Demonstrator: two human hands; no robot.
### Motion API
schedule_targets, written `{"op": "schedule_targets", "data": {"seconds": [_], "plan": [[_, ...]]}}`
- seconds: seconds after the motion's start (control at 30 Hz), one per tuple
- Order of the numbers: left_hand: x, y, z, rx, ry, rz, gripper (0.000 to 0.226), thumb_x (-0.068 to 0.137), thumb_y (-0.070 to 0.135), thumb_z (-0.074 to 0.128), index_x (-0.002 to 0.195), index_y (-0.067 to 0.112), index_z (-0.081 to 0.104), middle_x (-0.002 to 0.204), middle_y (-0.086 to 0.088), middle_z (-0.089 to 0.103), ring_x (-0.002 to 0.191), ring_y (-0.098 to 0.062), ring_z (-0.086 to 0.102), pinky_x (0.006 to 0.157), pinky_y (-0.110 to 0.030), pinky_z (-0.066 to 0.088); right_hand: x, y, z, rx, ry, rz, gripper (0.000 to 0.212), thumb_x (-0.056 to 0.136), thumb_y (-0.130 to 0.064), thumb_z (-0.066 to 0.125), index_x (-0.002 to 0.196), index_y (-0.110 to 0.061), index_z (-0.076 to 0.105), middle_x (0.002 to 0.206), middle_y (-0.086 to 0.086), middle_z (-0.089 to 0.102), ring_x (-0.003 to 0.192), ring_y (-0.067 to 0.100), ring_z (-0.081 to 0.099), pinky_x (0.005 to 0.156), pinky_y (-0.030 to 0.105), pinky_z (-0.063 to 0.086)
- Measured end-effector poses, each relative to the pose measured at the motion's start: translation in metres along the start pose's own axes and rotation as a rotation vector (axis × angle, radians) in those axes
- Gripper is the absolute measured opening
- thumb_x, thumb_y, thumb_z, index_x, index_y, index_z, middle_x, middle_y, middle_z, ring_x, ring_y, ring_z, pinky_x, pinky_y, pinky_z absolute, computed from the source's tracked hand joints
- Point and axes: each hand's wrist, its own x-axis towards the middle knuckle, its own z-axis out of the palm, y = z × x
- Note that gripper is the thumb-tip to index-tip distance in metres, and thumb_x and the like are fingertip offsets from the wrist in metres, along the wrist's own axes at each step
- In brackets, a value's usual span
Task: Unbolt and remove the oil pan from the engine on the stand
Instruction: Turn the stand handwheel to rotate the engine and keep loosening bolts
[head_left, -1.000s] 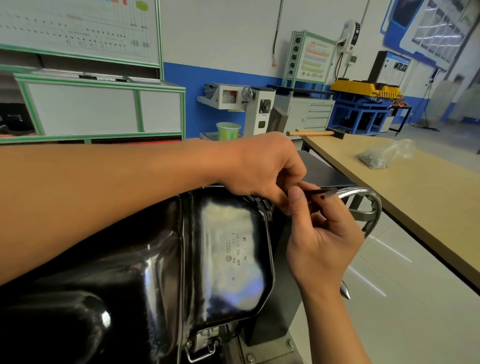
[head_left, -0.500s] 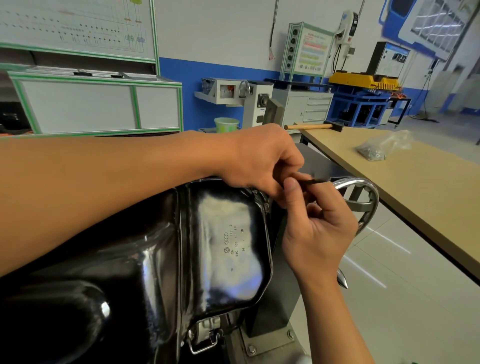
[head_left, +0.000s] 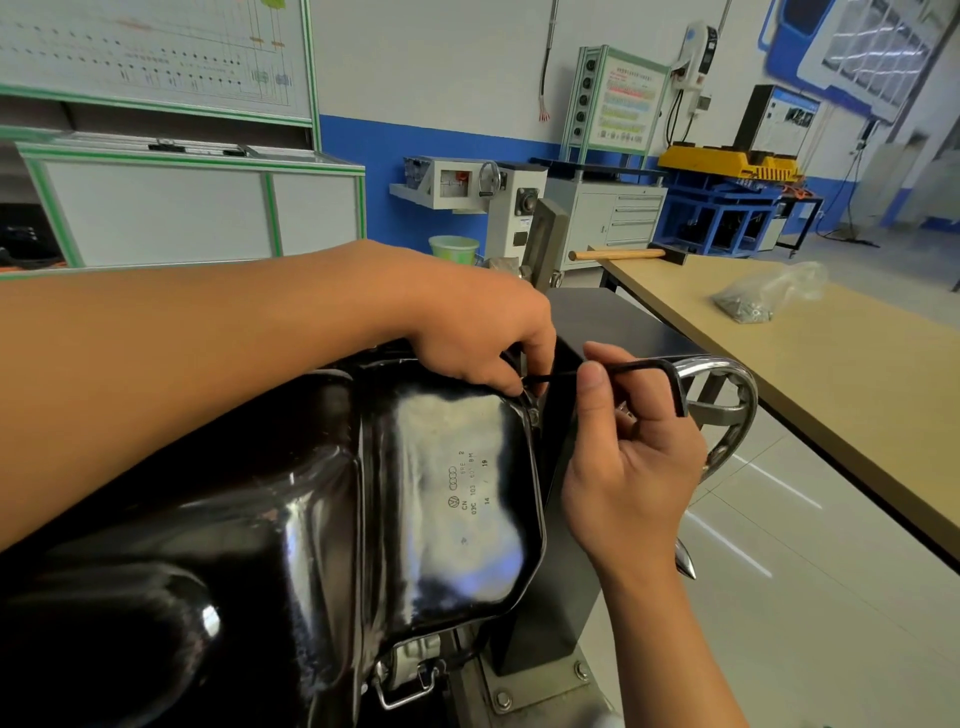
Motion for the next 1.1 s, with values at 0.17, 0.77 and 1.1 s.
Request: {"op": "schedule_targets", "data": {"seconds": [0.17,0.77,1.1], "plan": [[-0.006,0.011,0.002,-0.276,0.151,0.052,0.027,0.097,0.02,0.061,0.122,0.021,0.07,0.106,0.006,0.073,0.1,-0.017,0.065,0.093,-0.031,0.047,0.001,-0.004,-0.001,-0.027,-0.096,-0.032,0.024,0.099,-0.026,0.053,0.112,-0.044,0.061,0.103,-0.028,0.064,0.099,0.014,0.067,0.079,0.05,0.056],[-0.01,0.016,0.003,-0.508,0.331,0.012,0.011,0.086,0.02,0.076,0.097,0.02,0.081,0.079,0.013,0.075,0.072,-0.003,0.067,0.072,-0.02,0.052,-0.001,-0.003,-0.001,0.013,0.05,-0.06,0.008,0.097,-0.033,0.063,0.098,-0.036,0.07,0.087,-0.015,0.068,0.073,0.013,0.064,0.058,0.031,0.047],[-0.005,0.015,0.004,-0.437,0.329,-0.007,0.022,0.077,0.02,0.084,0.098,0.02,0.076,0.084,0.008,0.073,0.079,-0.012,0.067,0.077,-0.027,0.053,-0.005,-0.003,0.001,0.06,0.038,0.028,0.011,0.097,-0.02,0.062,0.094,-0.022,0.072,0.082,-0.005,0.069,0.073,0.013,0.064,0.067,0.022,0.047]]}}
